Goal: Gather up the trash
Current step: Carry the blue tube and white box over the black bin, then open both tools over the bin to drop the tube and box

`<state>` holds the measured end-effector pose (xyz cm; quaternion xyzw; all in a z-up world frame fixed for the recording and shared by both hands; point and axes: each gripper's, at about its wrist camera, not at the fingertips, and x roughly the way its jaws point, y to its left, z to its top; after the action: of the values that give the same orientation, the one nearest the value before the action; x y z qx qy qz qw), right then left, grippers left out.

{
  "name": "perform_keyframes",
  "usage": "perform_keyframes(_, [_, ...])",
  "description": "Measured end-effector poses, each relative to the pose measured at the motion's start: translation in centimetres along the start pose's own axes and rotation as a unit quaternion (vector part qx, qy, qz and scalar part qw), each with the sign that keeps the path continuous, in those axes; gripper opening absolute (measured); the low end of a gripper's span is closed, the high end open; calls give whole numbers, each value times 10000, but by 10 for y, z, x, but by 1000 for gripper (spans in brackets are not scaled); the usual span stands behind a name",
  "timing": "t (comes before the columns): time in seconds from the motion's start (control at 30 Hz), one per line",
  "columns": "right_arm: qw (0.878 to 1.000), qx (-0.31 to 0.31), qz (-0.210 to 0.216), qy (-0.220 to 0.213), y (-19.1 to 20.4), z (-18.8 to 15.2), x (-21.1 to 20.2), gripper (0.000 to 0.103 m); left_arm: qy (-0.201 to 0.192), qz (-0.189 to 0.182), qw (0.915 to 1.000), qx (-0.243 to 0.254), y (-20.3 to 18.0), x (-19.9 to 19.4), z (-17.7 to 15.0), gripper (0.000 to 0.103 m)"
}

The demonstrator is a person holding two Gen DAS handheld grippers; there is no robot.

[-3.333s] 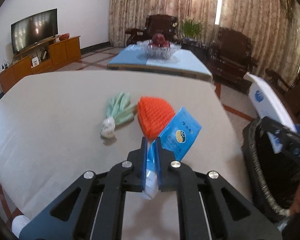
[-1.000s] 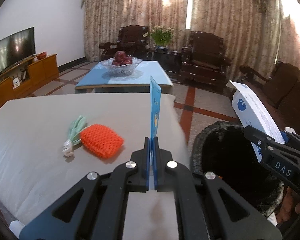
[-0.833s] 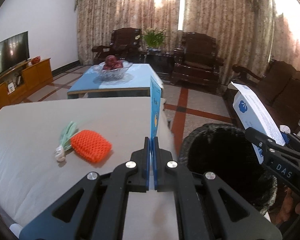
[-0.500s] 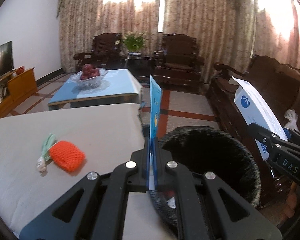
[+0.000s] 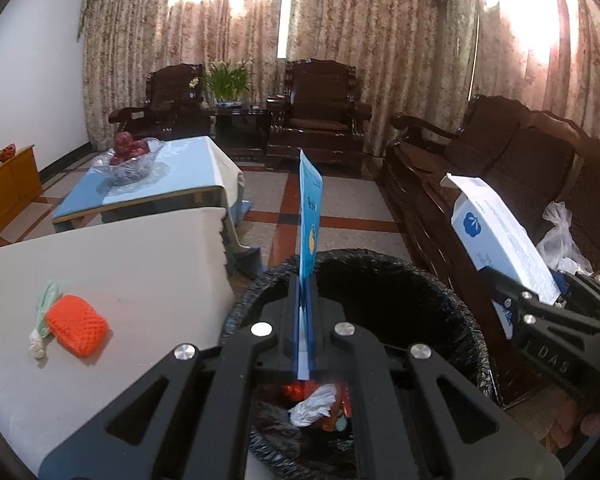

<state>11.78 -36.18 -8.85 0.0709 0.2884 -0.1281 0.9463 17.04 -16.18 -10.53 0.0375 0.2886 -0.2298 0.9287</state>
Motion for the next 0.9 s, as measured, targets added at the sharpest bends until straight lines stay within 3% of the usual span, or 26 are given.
perform_keyframes(0.33, [9991,1,-235,339,-19,-23,31,58,365,-187,9992,-18,-4,37,-3,5])
perform_keyframes(0.37, [9988,-20,-298,381,-20,-25,35,61,431,-218,9988,-78,-2,41,-3,9])
perform_keyframes(0.43, [9984,-27,-428,377,-23,-26,37,75,447,-243,9986,-156,3,42,-6,36])
perform_keyframes(0.63, [9977,-55,-600,295,-22,-28,33,95,292,-86,9991,-290,20,33,-4,67])
perform_keyframes(0.73, [9979,-71,-595,243,-18,-29,31,97,235,106,9991,-327,30,26,-3,79])
perform_keyframes(0.9, [9991,-50,-354,213,-5,-26,28,97,137,462,9981,-393,56,10,-4,87])
